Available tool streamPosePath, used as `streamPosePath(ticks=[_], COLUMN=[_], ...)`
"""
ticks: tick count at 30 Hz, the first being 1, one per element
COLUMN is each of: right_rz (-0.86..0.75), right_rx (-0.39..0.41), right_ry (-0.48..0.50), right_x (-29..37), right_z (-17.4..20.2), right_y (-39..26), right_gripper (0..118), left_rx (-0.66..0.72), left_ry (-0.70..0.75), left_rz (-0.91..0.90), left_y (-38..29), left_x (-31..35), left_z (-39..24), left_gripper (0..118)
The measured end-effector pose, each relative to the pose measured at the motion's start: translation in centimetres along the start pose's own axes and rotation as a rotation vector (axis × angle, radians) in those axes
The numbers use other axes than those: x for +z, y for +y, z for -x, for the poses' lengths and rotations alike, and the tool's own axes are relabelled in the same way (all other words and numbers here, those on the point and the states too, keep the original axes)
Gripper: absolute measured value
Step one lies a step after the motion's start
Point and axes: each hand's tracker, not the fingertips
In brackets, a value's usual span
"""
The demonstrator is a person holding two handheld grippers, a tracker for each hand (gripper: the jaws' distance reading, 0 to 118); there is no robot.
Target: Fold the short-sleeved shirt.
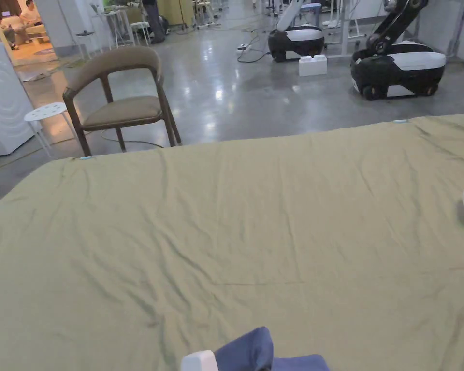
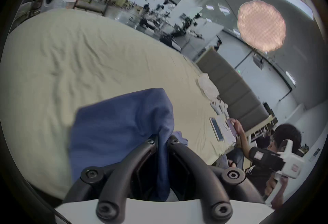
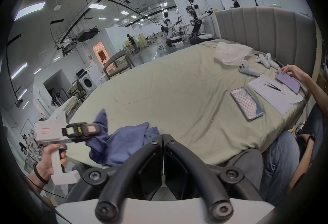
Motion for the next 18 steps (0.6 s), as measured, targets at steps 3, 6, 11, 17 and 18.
streamPosePath(ticks=[3, 6, 11, 17, 18], right_rz=[-0.001, 0.007, 0.011, 0.024, 0.024], right_rx=[-0.028, -0.063, -0.113, -0.124, -0.123], right_ry=[-0.032, -0.074, -0.105, -0.128, -0.124], right_x=[1.1, 1.6, 2.0, 1.4, 1.4], right_z=[-0.9, -1.9, -2.9, -3.1, -3.1], right_y=[-0.5, -1.2, -2.0, -2.0, -2.0], right_gripper=[0, 0, 0, 0, 0], left_rx=[-0.035, -0.123, -0.058, 0.006, -0.038], left_ry=[-0.069, 0.017, -0.081, -0.040, -0.044], left_rz=[0.083, 0.161, 0.110, 0.118, 0.148], left_y=[-1.2, -2.3, -1.4, -1.4, -2.1], left_x=[-3.5, -6.5, -5.8, -5.6, -6.4], left_z=[-1.9, -2.8, -2.5, -0.1, 0.2], left_gripper=[5, 15, 69, 0, 0])
